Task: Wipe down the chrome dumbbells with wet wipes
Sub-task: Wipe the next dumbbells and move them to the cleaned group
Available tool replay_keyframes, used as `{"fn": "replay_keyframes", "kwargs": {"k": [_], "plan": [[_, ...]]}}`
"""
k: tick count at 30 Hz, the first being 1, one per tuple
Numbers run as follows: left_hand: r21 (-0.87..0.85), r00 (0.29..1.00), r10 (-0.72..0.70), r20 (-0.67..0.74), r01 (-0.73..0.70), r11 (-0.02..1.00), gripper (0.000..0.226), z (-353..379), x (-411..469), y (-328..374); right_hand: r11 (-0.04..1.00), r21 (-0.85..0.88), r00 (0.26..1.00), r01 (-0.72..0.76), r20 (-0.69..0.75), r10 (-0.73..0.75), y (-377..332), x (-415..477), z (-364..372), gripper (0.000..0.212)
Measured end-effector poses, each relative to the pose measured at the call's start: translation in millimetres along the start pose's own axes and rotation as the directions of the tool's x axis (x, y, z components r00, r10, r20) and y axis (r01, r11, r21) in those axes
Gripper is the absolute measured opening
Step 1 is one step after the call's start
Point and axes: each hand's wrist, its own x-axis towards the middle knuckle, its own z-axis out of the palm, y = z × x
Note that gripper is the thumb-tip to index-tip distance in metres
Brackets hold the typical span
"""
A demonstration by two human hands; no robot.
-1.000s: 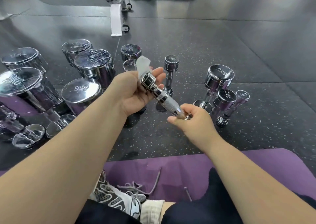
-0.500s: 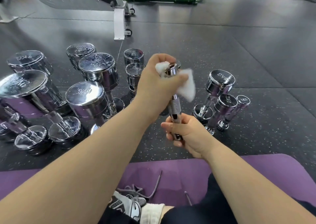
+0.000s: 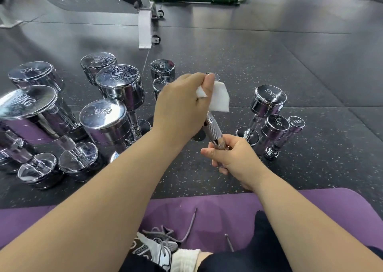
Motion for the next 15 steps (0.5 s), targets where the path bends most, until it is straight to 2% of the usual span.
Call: {"fn": "replay_keyframes", "kwargs": {"k": [2, 4, 5, 7, 9, 10, 11, 13, 15], "plan": [[-0.032, 0.996, 0.045, 0.082, -0.043, 0.999, 0.045, -4, 7, 0, 1.000, -0.010, 0.999, -0.011, 0.046, 0.012, -1, 0, -1, 0.021], [0.084, 0.942, -0.093, 0.324, 0.069, 0.994, 0.053, -8, 14, 3, 0.997, -0.074, 0.999, -0.007, 0.050, 0.010, -1, -1, -4, 0.024], [0.171, 0.886, -0.205, 0.416, 0.145, 0.974, 0.054, -9, 17, 3, 0.993, -0.115, 0.999, 0.003, 0.043, 0.002, -1, -2, -6, 0.027], [0.276, 0.771, -0.389, 0.504, 0.283, 0.918, 0.050, -12, 23, 0, 0.979, -0.197, 0.999, 0.046, 0.009, -0.045, 0, -4, -6, 0.035], [0.283, 0.672, -0.493, 0.553, 0.405, 0.869, 0.044, -18, 26, -6, 0.948, -0.295, 0.989, 0.118, -0.055, -0.140, 0, -2, -6, 0.036], [0.234, 0.611, -0.517, 0.600, 0.485, 0.843, 0.040, -22, 26, -10, 0.932, -0.331, 0.979, 0.148, -0.085, -0.186, 0, -1, -7, 0.032], [0.138, 0.541, -0.515, 0.665, 0.588, 0.797, 0.036, -24, 26, -14, 0.921, -0.350, 0.970, 0.169, -0.105, -0.218, 0, 1, -8, 0.030], [-0.021, 0.384, -0.441, 0.811, 0.773, 0.634, 0.038, -31, 23, -19, 0.918, -0.350, 0.965, 0.187, -0.108, -0.238, -1, 3, -12, 0.029], [-0.085, 0.262, -0.274, 0.925, 0.847, 0.525, 0.041, -35, 16, -22, 0.937, -0.306, 0.979, 0.169, -0.058, -0.195, -4, 2, -15, 0.033]]}}
